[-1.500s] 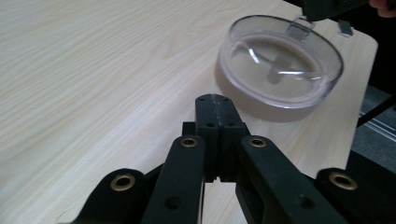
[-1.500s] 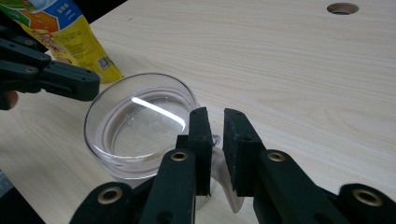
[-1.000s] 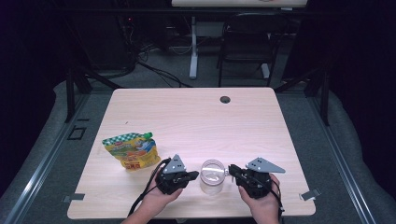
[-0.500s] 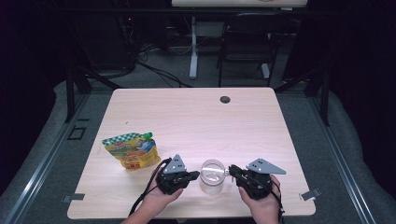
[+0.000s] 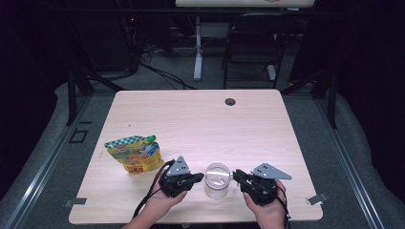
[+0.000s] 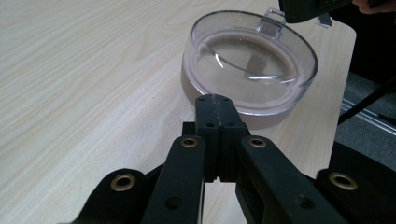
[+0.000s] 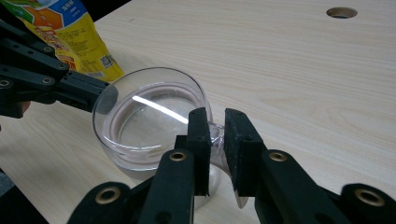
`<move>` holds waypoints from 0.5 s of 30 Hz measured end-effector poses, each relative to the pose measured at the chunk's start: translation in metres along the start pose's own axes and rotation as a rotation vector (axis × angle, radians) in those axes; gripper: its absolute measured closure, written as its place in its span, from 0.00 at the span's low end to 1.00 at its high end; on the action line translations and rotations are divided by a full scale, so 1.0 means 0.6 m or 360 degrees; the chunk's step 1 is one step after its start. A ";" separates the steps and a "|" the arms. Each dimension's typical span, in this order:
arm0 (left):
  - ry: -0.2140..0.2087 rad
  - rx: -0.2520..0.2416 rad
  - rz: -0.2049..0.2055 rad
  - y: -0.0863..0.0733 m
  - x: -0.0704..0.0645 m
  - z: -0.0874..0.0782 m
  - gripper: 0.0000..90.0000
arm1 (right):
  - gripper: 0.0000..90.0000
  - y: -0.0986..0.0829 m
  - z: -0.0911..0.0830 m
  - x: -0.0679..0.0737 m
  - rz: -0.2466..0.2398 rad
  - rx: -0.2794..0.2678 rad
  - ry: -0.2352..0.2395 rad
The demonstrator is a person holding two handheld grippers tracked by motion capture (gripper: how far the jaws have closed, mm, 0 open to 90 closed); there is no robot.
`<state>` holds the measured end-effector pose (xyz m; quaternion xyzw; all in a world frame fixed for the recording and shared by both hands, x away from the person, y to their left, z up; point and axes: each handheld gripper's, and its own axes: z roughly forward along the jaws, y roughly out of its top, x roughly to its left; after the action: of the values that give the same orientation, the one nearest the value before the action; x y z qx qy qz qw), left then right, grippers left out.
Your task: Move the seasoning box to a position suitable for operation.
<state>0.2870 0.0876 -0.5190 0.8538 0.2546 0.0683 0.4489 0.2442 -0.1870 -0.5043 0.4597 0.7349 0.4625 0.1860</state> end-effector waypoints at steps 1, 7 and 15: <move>-0.0003 0.0013 0.0004 -0.001 0.000 0.001 1.00 | 0.90 0.000 0.000 0.001 -0.0006 0.0002 -0.0008; -0.0003 0.0042 0.0023 -0.006 -0.002 0.006 1.00 | 0.90 -0.002 0.000 -0.003 0.0000 -0.0002 -0.0045; -0.0002 0.0039 0.0018 -0.006 -0.002 0.009 1.00 | 0.88 0.003 0.008 -0.009 0.0055 -0.0046 -0.0041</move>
<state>0.2863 0.0846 -0.5248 0.8607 0.2503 0.0673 0.4381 0.2511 -0.1890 -0.5057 0.4755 0.7177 0.4703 0.1940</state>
